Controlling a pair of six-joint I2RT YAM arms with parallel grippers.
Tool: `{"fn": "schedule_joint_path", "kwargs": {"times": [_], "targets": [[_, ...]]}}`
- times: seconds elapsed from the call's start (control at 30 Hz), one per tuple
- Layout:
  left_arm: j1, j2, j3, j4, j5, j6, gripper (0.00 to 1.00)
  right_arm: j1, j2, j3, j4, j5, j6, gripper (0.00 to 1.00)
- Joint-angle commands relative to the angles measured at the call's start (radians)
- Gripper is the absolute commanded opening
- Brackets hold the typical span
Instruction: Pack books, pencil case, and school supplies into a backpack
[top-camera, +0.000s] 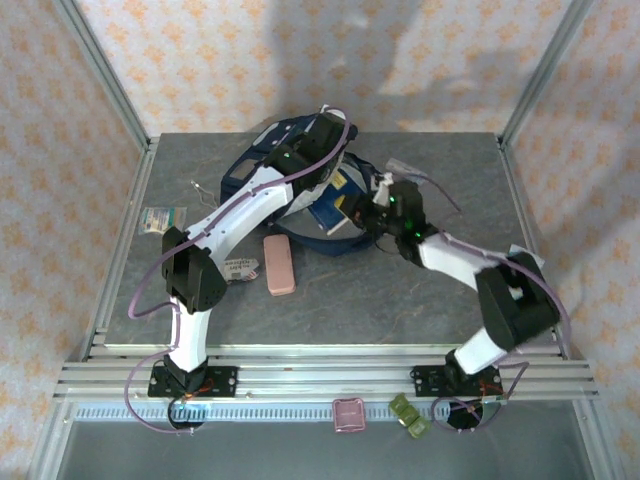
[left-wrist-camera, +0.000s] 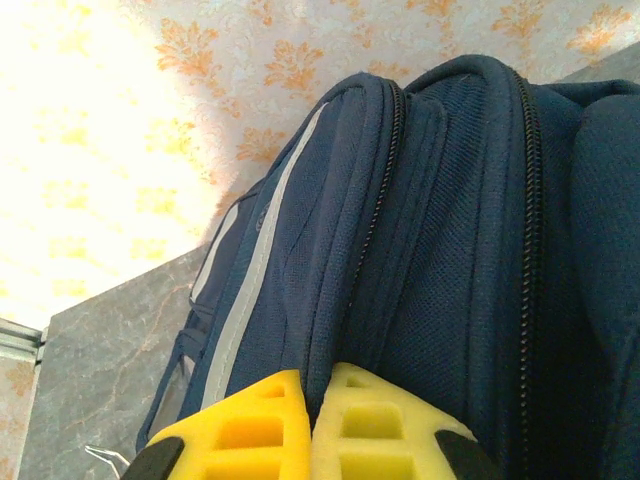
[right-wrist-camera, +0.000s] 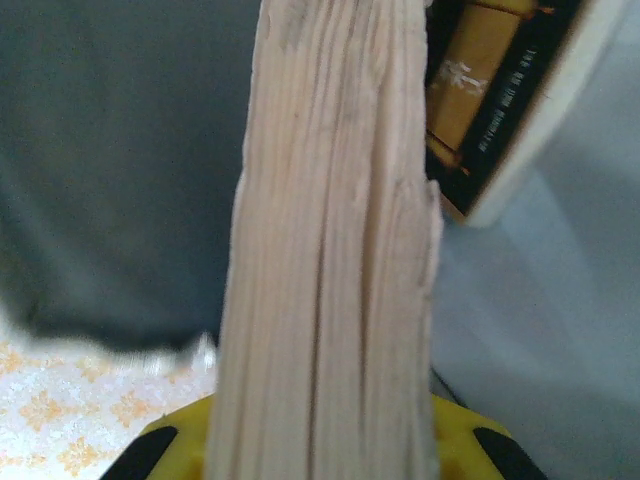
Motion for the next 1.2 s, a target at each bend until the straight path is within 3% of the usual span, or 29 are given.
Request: {"fn": "schedule_joint_path", "kwargs": {"times": [0.0, 0.1, 0.2, 0.33, 0.47, 0.53, 0.77, 0.83, 1.0, 1.17], "targets": [[-0.01, -0.072, 0.017, 0.106, -0.038, 0.016, 0.0, -0.002, 0.158, 0.153, 0.08, -0.094, 0.038, 0.0], [-0.01, -0.101, 0.011, 0.103, -0.03, 0.008, 0.0, 0.001, 0.335, 0.333, 0.079, -0.141, 0.066, 0.0], [-0.01, -0.108, 0.0, 0.107, -0.02, 0.0, 0.0, -0.001, 0.502, 0.531, -0.047, -0.149, 0.058, 0.0], [-0.011, -0.109, -0.016, 0.108, -0.002, -0.014, 0.0, -0.003, 0.672, 0.838, -0.516, -0.032, -0.06, 0.27], [-0.014, -0.111, -0.039, 0.11, 0.009, -0.025, 0.0, -0.022, 0.655, 0.848, -0.659, 0.068, -0.085, 0.44], [-0.014, -0.121, -0.06, 0.122, 0.012, -0.026, 0.0, -0.034, 0.619, 0.813, -0.704, 0.12, -0.096, 0.47], [-0.017, -0.127, -0.074, 0.129, 0.024, -0.028, 0.0, -0.045, 0.527, 0.703, -0.709, 0.189, -0.119, 0.46], [-0.019, -0.124, -0.079, 0.131, 0.03, -0.036, 0.0, -0.044, 0.542, 0.706, -0.687, 0.173, -0.111, 0.39], [-0.019, -0.102, -0.063, 0.123, 0.06, -0.096, 0.0, -0.02, 0.634, 0.82, -0.643, 0.118, -0.088, 0.11], [-0.023, -0.051, -0.007, 0.12, 0.095, -0.178, 0.0, 0.001, 0.743, 0.972, -0.655, 0.086, -0.071, 0.1]]}}
